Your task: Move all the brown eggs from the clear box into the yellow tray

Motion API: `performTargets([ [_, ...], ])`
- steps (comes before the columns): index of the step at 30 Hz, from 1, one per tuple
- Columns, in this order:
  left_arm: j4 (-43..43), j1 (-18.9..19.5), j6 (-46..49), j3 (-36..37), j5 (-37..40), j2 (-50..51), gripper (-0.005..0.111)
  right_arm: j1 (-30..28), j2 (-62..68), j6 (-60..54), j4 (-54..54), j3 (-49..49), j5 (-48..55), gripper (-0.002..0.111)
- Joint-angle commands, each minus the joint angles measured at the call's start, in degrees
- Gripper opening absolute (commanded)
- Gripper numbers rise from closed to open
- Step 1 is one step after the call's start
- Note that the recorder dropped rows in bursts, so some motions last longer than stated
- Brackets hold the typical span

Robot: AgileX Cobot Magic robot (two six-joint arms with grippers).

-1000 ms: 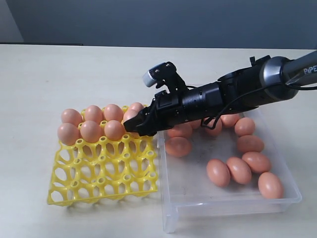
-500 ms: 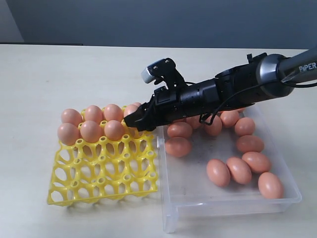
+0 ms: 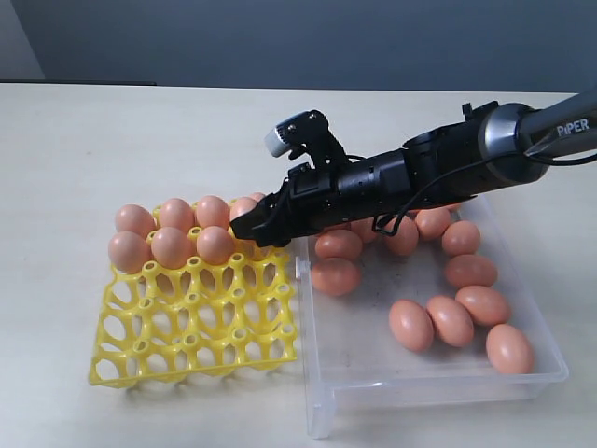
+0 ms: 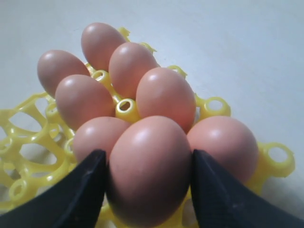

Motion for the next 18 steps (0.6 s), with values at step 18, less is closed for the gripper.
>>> performTargets([
  [18,0.17,-0.6,-0.25,-0.07,-0.28,-0.28,0.0,-0.03,0.91,7.42,-6.73,0.35,-2.4,0.041],
])
